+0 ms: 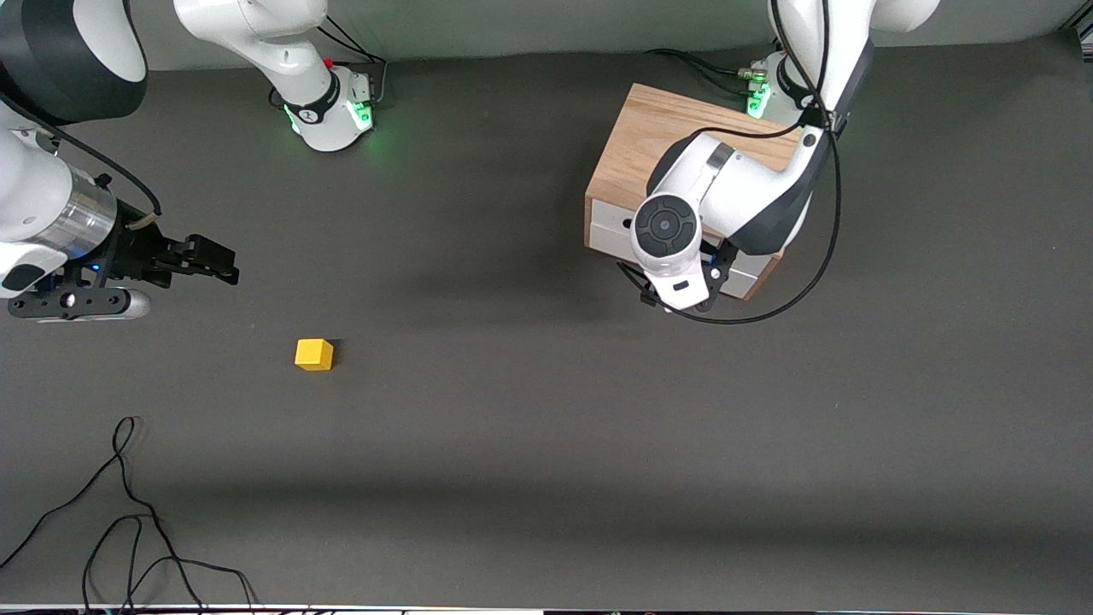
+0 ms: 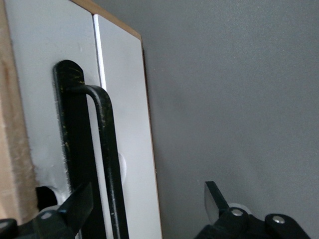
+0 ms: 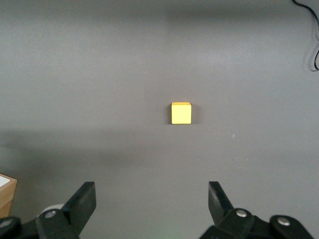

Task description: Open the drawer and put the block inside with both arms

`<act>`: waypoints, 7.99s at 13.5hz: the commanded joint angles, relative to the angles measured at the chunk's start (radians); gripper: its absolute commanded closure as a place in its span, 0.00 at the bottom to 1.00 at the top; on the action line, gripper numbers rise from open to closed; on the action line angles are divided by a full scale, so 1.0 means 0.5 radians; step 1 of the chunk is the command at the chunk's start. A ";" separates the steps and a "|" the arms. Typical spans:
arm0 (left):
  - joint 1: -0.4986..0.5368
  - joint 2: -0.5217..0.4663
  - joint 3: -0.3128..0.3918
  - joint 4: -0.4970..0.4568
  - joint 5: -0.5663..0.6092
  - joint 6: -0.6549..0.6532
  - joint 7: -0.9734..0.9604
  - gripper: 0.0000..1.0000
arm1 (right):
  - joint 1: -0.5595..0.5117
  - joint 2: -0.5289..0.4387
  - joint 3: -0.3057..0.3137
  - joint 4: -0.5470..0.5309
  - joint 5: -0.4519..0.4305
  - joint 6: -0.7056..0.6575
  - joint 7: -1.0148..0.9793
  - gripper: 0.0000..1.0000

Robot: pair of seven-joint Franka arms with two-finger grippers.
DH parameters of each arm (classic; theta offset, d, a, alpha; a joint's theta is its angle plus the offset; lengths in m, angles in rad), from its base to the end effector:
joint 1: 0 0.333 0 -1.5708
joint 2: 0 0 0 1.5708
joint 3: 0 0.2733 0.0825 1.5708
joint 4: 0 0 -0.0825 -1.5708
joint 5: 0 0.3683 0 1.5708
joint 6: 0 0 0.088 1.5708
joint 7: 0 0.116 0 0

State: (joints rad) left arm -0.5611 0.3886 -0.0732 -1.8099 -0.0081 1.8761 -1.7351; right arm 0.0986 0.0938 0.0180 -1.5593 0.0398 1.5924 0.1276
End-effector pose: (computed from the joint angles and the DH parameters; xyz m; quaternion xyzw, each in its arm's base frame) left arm 0.4621 -0.3392 0.2678 -0.8400 -0.5182 0.0767 0.1415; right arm 0.5581 0.0696 0.5283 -0.9993 0.0065 0.0326 0.0169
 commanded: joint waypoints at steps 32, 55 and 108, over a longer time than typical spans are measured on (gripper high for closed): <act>-0.004 0.346 0.030 0.407 0.111 0.304 -0.015 0.00 | -0.007 -0.019 -0.024 -0.005 0.009 -0.009 0.039 0.00; 0.052 0.606 0.039 0.874 0.170 0.457 0.040 0.00 | -0.016 -0.025 -0.030 -0.002 0.009 -0.012 0.039 0.00; 1.104 -0.667 0.061 0.484 0.004 -0.644 3.405 0.00 | -0.019 -0.016 -0.064 0.002 0.003 -0.009 0.036 0.00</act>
State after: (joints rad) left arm -0.0145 0.0821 -0.0453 -1.5394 0.0032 1.5481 -0.0969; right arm 0.0888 0.0935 -0.0129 -1.5579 0.0398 1.5917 0.1279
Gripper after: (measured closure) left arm 0.000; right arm 0.000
